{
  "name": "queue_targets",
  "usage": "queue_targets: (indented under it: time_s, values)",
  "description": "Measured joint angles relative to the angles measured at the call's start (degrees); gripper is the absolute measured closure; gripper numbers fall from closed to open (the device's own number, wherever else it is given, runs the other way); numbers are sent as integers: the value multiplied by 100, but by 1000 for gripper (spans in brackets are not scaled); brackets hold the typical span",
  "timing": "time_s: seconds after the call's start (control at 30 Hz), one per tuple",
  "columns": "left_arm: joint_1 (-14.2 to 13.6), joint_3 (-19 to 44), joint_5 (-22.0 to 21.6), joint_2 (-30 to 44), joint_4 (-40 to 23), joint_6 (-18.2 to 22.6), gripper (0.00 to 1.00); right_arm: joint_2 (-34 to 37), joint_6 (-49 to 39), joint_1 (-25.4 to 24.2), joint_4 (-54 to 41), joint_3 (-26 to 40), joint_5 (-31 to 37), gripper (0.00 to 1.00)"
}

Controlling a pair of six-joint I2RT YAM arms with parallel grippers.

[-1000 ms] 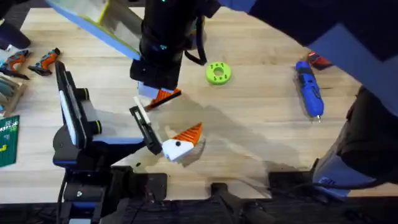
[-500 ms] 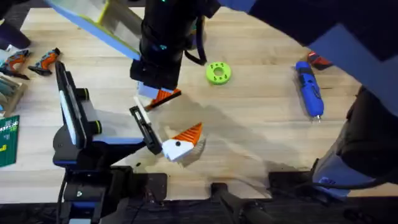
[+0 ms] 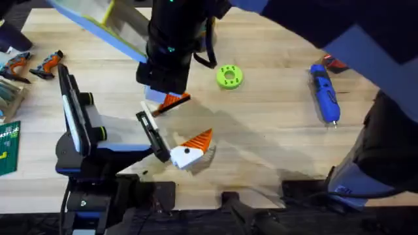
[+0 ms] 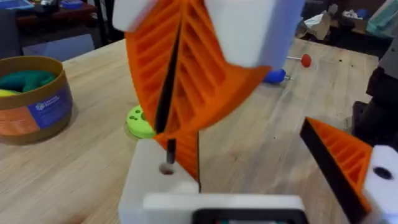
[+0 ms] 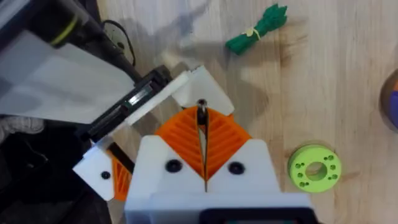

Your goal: Pick up the gripper from the table and insert it into the empty holder that is missing its gripper. Then pick up a screw, insert it into the mounting hole, and use the screwdriver to tighten it. Finally, clean up the table by picking up the vegetable and placing it into the bucket.

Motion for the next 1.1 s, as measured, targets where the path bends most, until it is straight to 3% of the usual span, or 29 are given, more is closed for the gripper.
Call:
queue_targets:
  time_s: [1.1]
  values:
    - [0,0,0,0,0,-6,15,155,0,0,-11,0,71,995]
